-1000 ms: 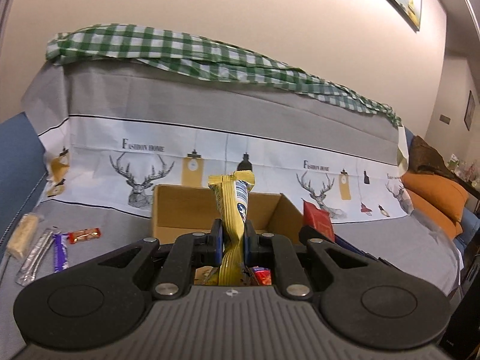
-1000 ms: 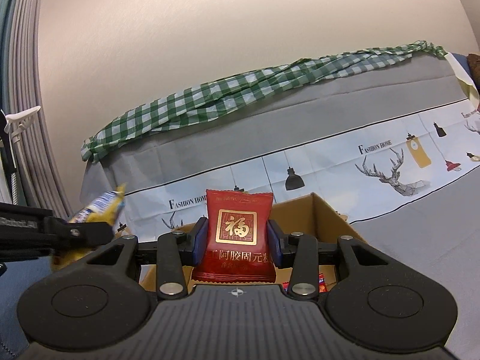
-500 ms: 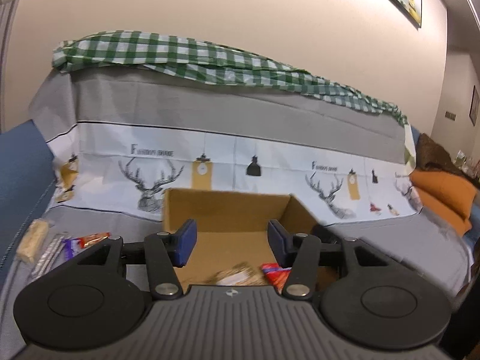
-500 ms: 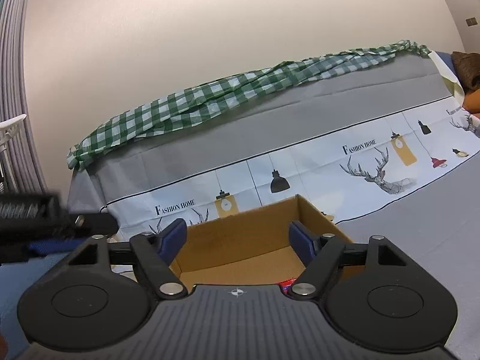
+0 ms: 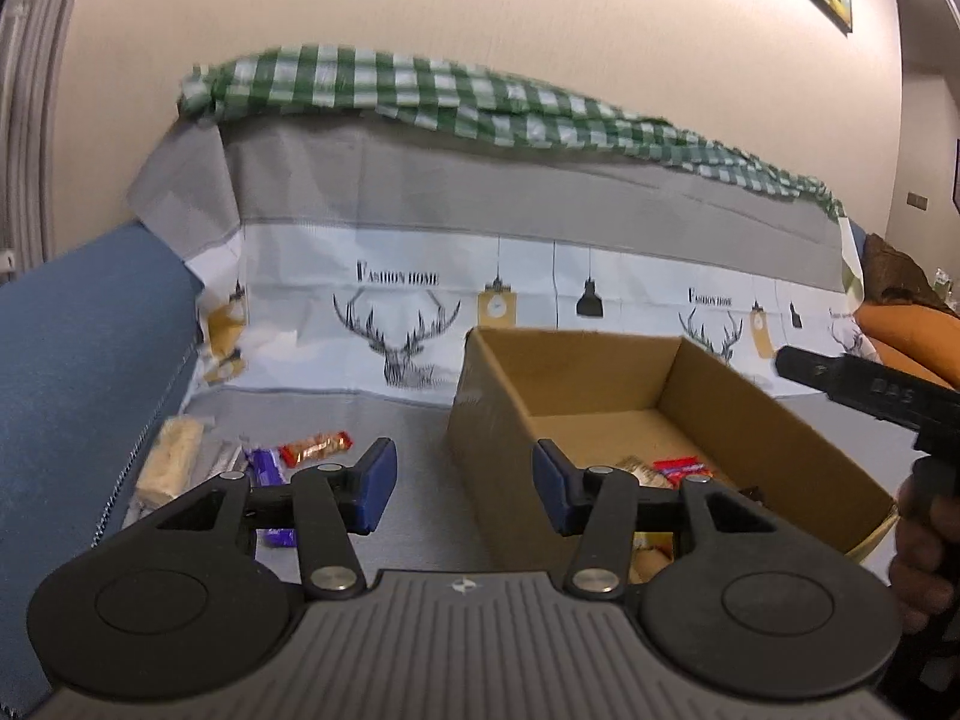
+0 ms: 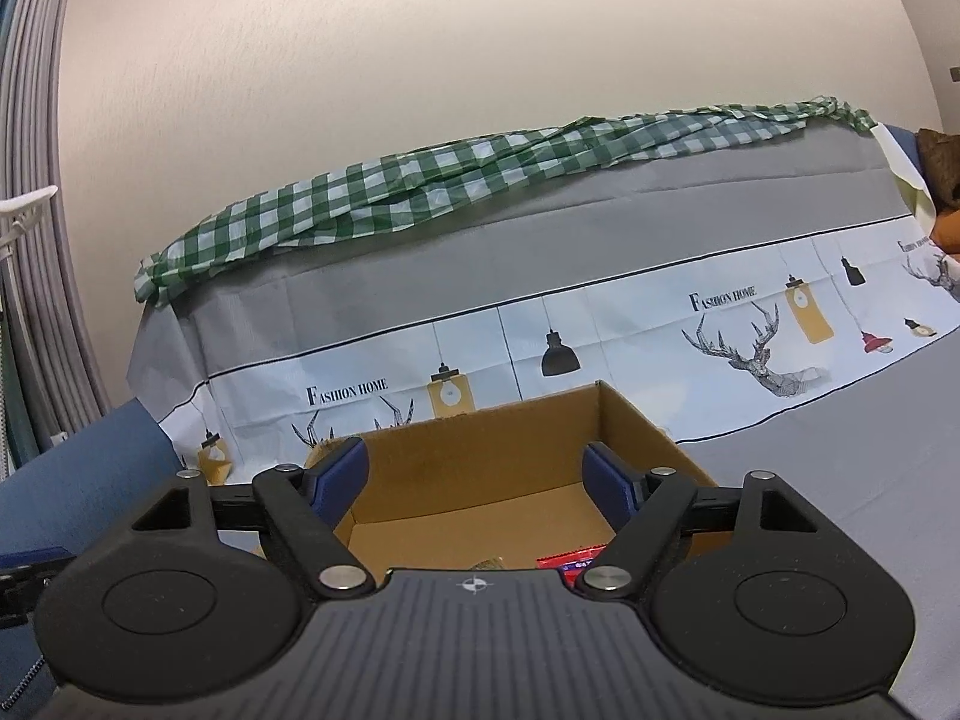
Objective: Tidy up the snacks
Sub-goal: 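Open both tools to drop the yellow bar and red packet into the box, then move the right tool to the pile and grasp the purple chocolate bar, then lift the purple bar with the right tool while the left tool grasps the silver stick packet, then hold the purple bar in the right tool while the left tool lifts the silver stick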
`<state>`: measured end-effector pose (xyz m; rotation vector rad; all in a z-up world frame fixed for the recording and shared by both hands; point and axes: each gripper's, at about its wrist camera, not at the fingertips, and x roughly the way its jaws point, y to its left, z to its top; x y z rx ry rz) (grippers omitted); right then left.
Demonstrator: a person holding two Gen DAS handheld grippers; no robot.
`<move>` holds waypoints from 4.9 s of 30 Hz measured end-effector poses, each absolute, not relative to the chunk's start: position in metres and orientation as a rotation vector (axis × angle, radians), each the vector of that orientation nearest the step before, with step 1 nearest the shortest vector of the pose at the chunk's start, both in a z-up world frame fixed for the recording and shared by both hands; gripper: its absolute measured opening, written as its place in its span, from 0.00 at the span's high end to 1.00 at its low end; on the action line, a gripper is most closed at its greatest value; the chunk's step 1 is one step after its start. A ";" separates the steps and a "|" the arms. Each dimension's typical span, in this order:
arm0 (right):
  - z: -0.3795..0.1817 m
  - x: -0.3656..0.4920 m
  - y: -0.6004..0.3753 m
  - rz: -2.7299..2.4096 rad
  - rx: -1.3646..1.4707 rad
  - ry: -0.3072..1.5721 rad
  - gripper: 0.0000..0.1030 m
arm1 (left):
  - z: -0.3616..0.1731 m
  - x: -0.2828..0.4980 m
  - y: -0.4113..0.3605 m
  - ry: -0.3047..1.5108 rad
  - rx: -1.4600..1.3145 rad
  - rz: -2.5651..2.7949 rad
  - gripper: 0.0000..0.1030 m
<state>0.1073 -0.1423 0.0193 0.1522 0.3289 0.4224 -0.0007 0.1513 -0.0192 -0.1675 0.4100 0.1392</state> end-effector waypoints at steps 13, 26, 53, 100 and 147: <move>0.021 0.097 -0.133 0.418 0.058 0.332 0.23 | -0.066 0.020 0.183 0.472 -0.070 0.171 0.83; 0.022 0.096 -0.105 0.495 -0.025 0.387 0.70 | -0.070 0.036 0.233 0.507 -0.201 0.291 0.83; -0.053 0.168 0.204 0.747 -0.206 0.904 0.54 | -0.110 0.045 0.330 0.720 -0.580 0.533 0.83; -0.062 0.003 0.057 0.814 -0.297 0.878 0.83 | -0.106 -0.013 0.258 0.772 -0.428 0.377 0.77; -0.080 0.000 0.047 0.836 -0.367 0.858 0.82 | -0.125 -0.028 0.199 0.866 -0.274 0.449 0.74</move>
